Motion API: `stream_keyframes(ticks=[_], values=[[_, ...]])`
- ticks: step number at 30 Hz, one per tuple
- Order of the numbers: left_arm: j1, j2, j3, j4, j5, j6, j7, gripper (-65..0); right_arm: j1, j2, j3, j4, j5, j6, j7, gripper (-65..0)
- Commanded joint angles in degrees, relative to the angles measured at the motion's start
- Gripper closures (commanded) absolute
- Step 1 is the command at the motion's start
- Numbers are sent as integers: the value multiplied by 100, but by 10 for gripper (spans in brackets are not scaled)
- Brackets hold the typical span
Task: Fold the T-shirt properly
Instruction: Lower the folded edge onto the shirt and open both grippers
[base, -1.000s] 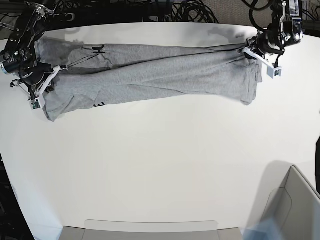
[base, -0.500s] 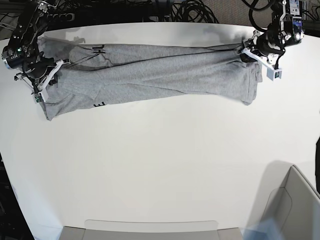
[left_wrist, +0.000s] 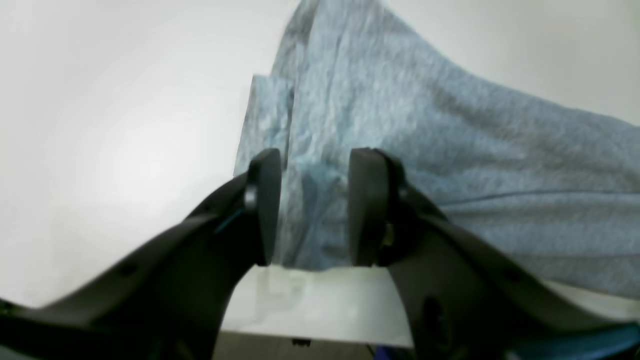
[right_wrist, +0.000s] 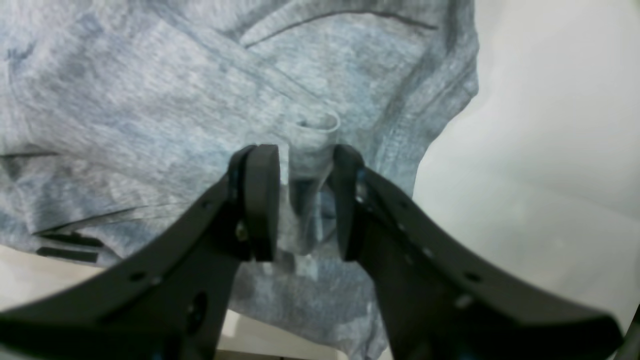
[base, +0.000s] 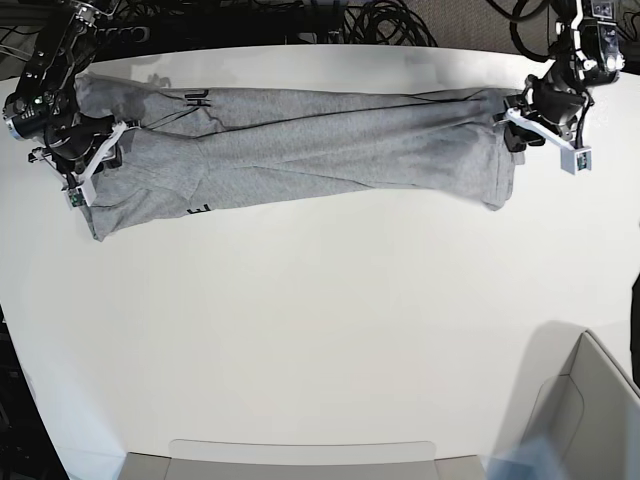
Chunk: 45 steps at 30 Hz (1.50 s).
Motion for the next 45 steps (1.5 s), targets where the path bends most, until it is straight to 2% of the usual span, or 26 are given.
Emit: stream_keyframes(ticks=[1,5,7,10,14,19,23,30,32,39,42,45], values=[[-50,-122,3,-73,-39,-10,-258,-236,58,81,8,91,30,18,58,-193],[-200,-148,12,-548,-56,-45,-266,-262,58,81,0,82,30,18,58,-193],[-349,-174,12,-715,-56,-361,-231,-310,58,81,0,82,30,26,58,-193],[-437,-165,-41,-961,-56,-906,-214,-313,58,90,0,82,30,26,67,-193],[-613,-174,-23,-1295,-48,-1214,-214,-311,58,90,0,56,30,26,67,-193],[-789,-174,12,-2043,-39,-1240,-284,-309,58,99,17,-138,30,26,67,-193],[-806,-183,12,-1990,-65,-1311,-258,-309,58,99,8,-164,30,26,67,-193],[-850,-130,12,-2333,-74,-2577,-91,-306,67,90,0,-164,30,26,67,-193],[-929,-130,3,-2473,-100,-2805,-73,-289,67,90,0,-164,30,26,67,-193],[-1307,-122,12,-3353,-909,-3570,-38,-267,67,90,0,-164,30,26,67,-193],[-1404,-78,144,-3440,-944,-3975,-38,-207,67,90,0,-164,30,26,67,-193],[-1430,-69,30,-3581,-944,-4032,-38,-91,67,90,17,-164,30,26,67,-193]])
